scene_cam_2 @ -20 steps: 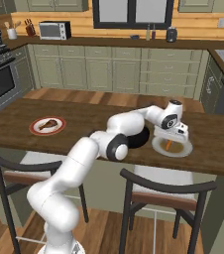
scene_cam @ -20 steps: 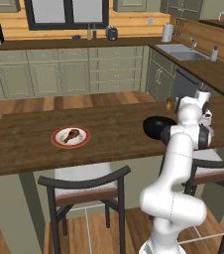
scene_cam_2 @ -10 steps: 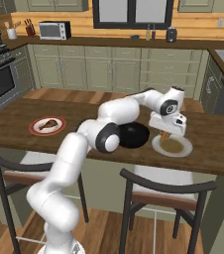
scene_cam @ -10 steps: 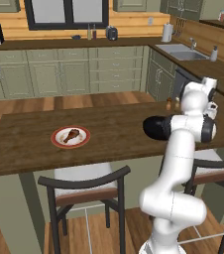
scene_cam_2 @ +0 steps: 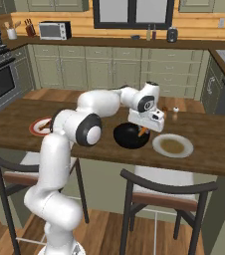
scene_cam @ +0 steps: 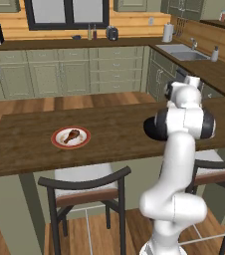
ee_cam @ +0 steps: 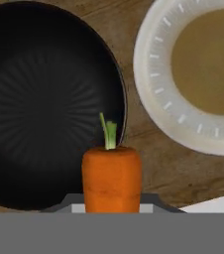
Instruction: Pick the chicken drumstick and carrot from their plates and place them in the bowl. Then put the bowl in the fridge.
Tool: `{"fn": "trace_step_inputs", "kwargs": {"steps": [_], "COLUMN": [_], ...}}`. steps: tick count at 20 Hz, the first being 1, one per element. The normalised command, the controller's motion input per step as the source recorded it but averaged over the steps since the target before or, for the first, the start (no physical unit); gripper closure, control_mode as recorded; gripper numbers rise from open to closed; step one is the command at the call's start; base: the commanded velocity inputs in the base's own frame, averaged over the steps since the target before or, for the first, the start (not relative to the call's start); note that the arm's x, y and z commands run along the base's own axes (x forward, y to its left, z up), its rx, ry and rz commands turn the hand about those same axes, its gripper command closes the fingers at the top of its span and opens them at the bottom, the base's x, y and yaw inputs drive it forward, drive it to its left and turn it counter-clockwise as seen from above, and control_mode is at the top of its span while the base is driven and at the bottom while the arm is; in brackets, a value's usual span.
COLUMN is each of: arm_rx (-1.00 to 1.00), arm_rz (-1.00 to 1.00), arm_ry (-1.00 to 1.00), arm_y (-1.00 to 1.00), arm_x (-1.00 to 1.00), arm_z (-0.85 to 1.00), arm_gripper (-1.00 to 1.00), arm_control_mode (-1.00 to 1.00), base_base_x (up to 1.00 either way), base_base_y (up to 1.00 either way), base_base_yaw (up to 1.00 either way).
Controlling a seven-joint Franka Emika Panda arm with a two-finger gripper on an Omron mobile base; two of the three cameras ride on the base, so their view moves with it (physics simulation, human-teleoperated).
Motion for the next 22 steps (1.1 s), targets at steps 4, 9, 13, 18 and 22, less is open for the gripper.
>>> {"fn": "trace_step_inputs", "kwargs": {"steps": [4, 9, 13, 18, 22], "arm_rx": [-0.03, -0.01, 0.0, 0.0, 0.0], "arm_rz": [0.0, 0.0, 0.0, 0.0, 0.0], "arm_ry": [0.0, 0.12, 0.12, 0.1, 0.04], "arm_y": [0.73, 0.03, 0.01, 0.06, 0.01], "arm_x": [0.51, 0.73, 0.08, 0.41, 0.59], "arm_z": [0.0, -0.04, -0.13, -0.22, -0.29], "arm_gripper": [1.0, 1.0, 1.0, 1.0, 1.0], "arm_control_mode": [-1.0, -1.0, -1.0, -1.0, -1.0], "base_base_x": [0.0, 0.0, 0.0, 0.0, 0.0], "base_base_y": [0.0, 0.0, 0.0, 0.0, 0.0], "base_base_yaw": [0.0, 0.0, 0.0, 0.0, 0.0]}}
